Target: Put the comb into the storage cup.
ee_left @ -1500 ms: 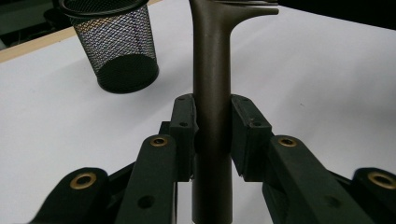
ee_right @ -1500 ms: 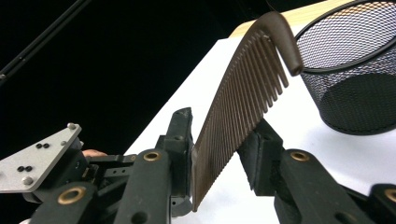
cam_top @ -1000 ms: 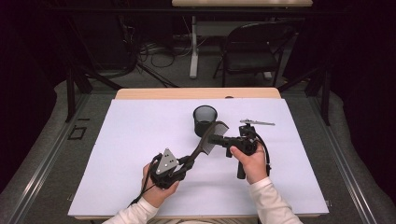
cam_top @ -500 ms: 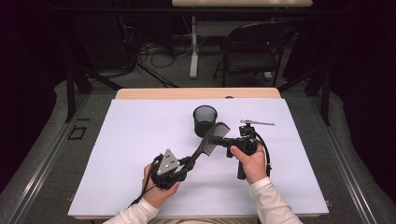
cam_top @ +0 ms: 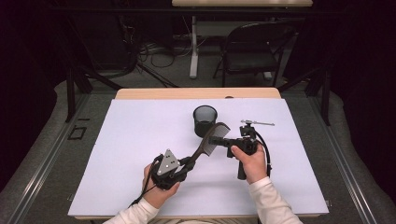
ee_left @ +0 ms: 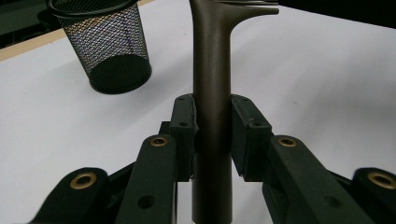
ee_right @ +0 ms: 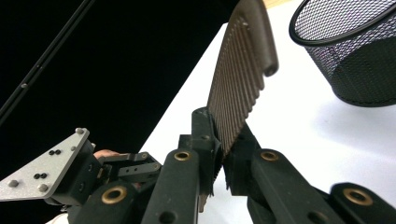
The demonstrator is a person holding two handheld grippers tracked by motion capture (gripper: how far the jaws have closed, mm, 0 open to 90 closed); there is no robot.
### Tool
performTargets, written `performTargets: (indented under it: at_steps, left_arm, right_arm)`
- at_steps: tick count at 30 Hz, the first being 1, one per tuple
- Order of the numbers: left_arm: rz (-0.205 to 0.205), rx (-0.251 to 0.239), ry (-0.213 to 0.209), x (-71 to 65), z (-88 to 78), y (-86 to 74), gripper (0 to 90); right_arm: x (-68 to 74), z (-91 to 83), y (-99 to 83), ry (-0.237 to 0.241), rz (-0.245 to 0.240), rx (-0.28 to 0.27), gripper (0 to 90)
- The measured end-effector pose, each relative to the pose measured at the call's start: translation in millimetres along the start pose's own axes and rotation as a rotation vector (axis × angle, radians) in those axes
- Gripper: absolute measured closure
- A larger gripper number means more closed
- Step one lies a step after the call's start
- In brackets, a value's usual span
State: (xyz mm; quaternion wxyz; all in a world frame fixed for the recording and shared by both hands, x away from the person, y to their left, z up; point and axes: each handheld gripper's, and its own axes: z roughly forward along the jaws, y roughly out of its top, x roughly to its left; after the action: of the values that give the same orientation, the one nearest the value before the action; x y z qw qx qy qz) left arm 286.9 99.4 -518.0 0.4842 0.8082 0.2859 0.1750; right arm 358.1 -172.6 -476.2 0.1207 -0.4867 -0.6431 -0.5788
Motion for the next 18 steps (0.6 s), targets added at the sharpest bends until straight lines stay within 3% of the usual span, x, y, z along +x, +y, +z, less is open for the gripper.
performTargets:
  at_steps: [18]
  left_arm:
    - [0.009,0.002,0.004,-1.2,1.0,-1.2,72.2]
  right_arm:
    - [-7.6,-0.7,1.3,0.047,0.058,0.024,86.8]
